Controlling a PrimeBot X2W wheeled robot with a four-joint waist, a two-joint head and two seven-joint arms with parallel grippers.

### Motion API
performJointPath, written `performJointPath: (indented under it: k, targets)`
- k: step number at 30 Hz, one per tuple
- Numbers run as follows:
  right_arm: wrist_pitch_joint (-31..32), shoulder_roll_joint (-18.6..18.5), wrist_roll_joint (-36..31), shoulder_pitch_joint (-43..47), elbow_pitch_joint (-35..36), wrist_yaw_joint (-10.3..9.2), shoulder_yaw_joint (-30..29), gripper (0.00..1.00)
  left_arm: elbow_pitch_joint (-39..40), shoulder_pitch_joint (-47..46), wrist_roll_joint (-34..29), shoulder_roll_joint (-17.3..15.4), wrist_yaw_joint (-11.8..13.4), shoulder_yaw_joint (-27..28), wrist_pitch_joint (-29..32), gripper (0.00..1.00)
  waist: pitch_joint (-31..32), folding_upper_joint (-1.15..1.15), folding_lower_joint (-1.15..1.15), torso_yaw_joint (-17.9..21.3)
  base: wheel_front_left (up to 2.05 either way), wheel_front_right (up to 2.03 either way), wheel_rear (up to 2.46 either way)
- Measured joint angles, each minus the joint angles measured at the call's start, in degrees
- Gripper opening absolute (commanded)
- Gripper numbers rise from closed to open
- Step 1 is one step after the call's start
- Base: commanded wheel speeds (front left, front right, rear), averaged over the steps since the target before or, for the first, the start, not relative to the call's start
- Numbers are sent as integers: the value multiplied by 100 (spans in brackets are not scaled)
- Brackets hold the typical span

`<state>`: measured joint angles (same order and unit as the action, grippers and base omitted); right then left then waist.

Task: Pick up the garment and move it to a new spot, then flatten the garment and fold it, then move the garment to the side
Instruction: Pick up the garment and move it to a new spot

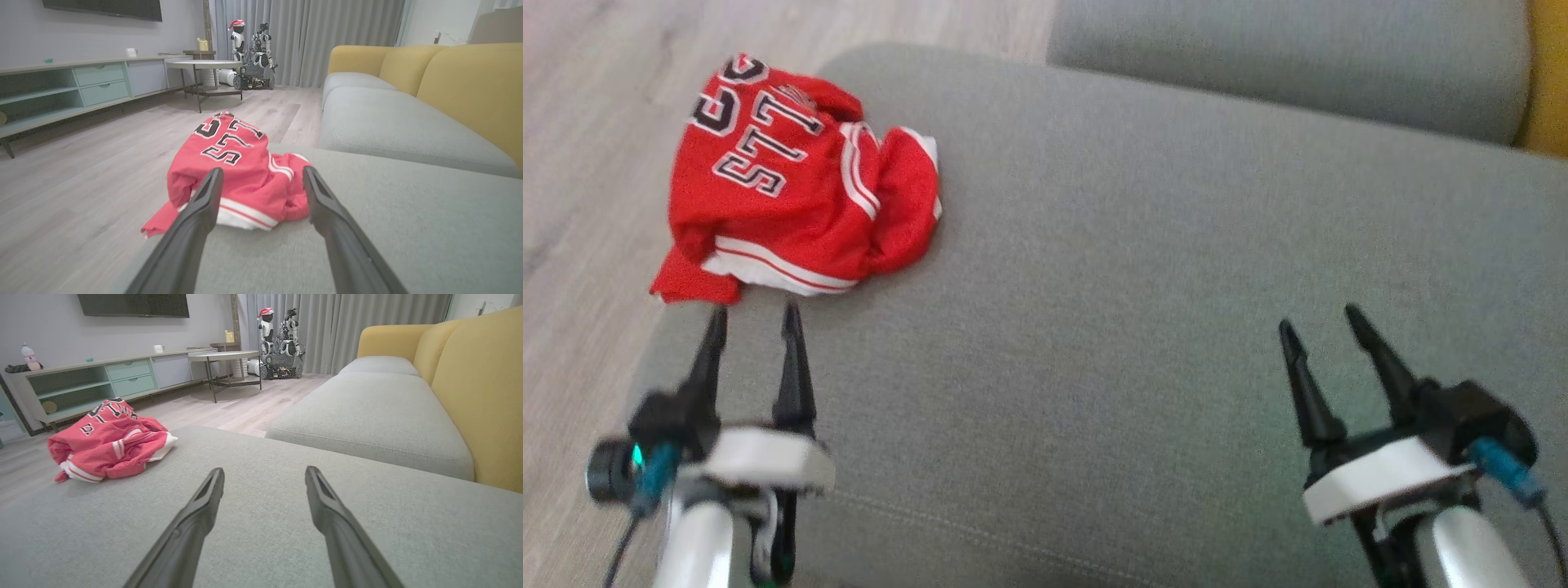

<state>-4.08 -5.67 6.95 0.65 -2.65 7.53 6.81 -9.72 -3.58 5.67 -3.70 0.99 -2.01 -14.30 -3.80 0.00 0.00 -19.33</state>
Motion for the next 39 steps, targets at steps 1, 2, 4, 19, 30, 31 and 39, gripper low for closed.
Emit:
performJointPath:
  k: [1, 2, 4, 19, 30, 31, 39]
  targets:
    - [44, -63, 0, -62, 60, 0, -2, 100, -1, -168, 0, 7, 0, 0, 0, 100, -102, 0, 0, 20, 0, 0, 0]
    - [64, -113, 0, -133, 123, 0, -5, 100, -2, -339, 1, 16, -1, 4, 0, 100, -209, 0, 0, 41, 0, 0, 0]
    - [134, -219, -22, -294, 263, 0, 3, 100, -41, -712, 1, 37, -5, 26, -1, 100, -447, 0, 0, 88, 0, 0, 0]
    - [240, -561, 21, -1168, 437, 0, 276, 100, -1871, -2892, -9, -116, -176, 388, -42, 100, -1966, 0, 1, 639, 0, 0, 0]
    - [103, -561, 105, -1305, 220, 0, 321, 100, -3797, -3535, -19, -414, -103, 611, -41, 17, -2127, 0, 1, 881, 0, 0, 0]
    - [102, -561, 105, -1305, 199, 0, 316, 100, -3818, -3555, -45, -444, -105, 603, -41, 0, -2106, 0, 1, 874, 0, 0, 0]
    - [12, -470, 123, -1290, 47, 0, 214, 100, -2640, -3485, -209, -597, -30, 604, -41, 0, -1784, 0, 1, 813, 0, 0, 0]
